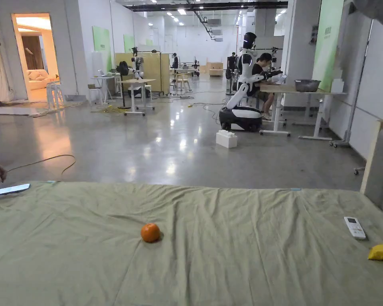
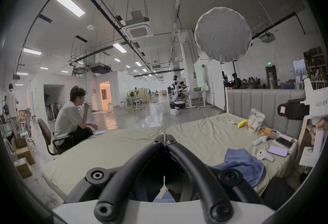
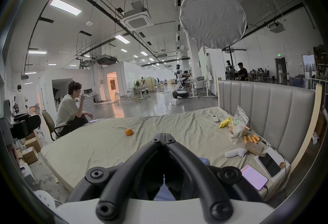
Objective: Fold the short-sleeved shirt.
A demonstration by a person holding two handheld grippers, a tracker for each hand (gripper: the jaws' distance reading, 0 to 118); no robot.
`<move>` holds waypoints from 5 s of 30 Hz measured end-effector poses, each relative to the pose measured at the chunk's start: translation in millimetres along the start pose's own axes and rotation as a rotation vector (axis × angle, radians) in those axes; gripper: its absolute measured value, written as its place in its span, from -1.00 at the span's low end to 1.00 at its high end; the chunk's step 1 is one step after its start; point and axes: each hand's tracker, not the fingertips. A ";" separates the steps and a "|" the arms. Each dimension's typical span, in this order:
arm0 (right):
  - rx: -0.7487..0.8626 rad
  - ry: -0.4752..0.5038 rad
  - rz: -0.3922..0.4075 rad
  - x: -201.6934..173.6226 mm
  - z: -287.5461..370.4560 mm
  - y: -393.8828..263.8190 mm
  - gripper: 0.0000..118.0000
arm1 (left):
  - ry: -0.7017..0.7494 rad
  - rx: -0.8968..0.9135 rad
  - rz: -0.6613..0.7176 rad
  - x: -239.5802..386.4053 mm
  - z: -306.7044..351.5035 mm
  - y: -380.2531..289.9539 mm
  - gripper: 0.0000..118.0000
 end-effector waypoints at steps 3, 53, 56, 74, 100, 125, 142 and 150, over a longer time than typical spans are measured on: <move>-0.004 0.012 -0.008 1.9 0.2 -1.6 -0.99 | -0.020 -0.009 0.020 -0.5 -3.9 2.9 -1.00; -0.570 -0.023 0.038 127.2 -177.2 -60.9 0.15 | -0.261 -1.080 -0.016 92.3 -362.9 -215.7 -0.82; -0.747 -0.010 -0.042 163.0 -272.5 -86.3 0.72 | -0.258 -1.076 -0.028 91.9 -364.7 -218.6 -0.82; -1.060 -0.124 0.113 162.2 -383.2 -175.1 -0.96 | -0.277 -1.049 0.039 80.4 -361.8 -220.2 -0.82; -0.056 -0.099 0.101 99.7 -173.0 188.2 -0.96 | -0.173 -0.018 0.226 -98.6 -163.5 94.5 -0.82; 0.247 -0.187 0.225 36.9 -177.6 337.0 -0.96 | -0.027 0.144 0.258 -165.4 -201.8 209.9 -0.82; 0.270 -0.257 0.271 30.4 -297.1 347.5 -0.96 | 0.033 0.071 0.190 -137.9 -333.2 215.7 -0.82; 0.296 -0.303 0.350 19.3 -367.5 352.9 -0.96 | 0.069 0.083 0.070 -145.5 -422.8 223.1 -0.82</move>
